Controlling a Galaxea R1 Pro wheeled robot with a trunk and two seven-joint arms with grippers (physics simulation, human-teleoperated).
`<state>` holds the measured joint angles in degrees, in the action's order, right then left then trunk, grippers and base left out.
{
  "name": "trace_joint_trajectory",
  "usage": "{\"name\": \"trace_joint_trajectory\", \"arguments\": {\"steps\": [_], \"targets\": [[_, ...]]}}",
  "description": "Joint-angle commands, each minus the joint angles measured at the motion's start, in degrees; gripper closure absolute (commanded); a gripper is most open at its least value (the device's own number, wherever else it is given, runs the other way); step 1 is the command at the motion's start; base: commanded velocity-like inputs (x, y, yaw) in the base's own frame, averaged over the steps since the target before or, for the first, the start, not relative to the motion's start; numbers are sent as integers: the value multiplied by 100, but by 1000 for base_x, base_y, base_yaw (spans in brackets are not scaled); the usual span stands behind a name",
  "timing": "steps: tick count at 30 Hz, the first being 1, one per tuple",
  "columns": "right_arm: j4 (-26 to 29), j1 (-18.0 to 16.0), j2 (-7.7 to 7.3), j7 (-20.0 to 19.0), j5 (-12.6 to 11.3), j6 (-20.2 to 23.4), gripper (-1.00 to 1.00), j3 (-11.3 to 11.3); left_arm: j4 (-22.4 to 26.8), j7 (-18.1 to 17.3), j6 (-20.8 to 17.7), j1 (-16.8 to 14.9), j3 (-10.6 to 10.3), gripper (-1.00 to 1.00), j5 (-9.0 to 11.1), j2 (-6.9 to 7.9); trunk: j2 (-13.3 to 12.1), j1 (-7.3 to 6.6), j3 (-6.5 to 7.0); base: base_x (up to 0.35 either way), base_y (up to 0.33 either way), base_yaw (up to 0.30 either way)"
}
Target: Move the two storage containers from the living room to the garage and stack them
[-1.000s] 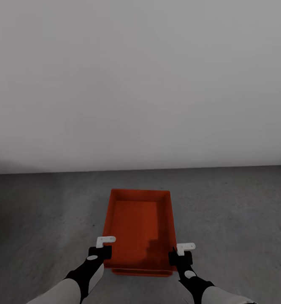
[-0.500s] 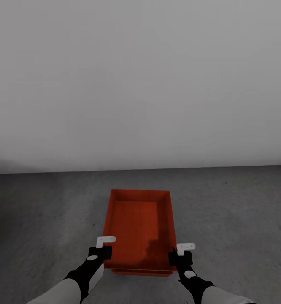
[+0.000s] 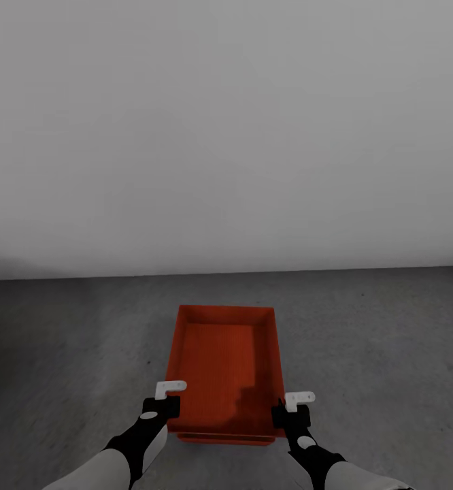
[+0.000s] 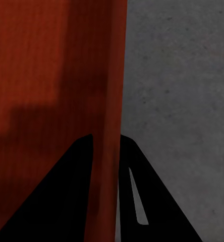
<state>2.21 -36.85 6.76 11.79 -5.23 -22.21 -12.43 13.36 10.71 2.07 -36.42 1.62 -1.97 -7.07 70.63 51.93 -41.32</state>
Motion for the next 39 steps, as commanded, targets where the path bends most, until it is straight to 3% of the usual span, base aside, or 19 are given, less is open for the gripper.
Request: {"name": "trace_joint_trajectory", "arguments": {"steps": [1, 39], "targets": [[-1, -7, 1, 25, -119, -46, 100, 57, -18, 37, 12, 0, 41, 100, 19, -40, 2, 0, -4, 0, -15, 0], [-1, -7, 1, 25, -119, -46, 100, 57, 7, 37, 13, 2, 49, 100, 38, -45, 43, 22, -22, 0, -1, 0]]}}
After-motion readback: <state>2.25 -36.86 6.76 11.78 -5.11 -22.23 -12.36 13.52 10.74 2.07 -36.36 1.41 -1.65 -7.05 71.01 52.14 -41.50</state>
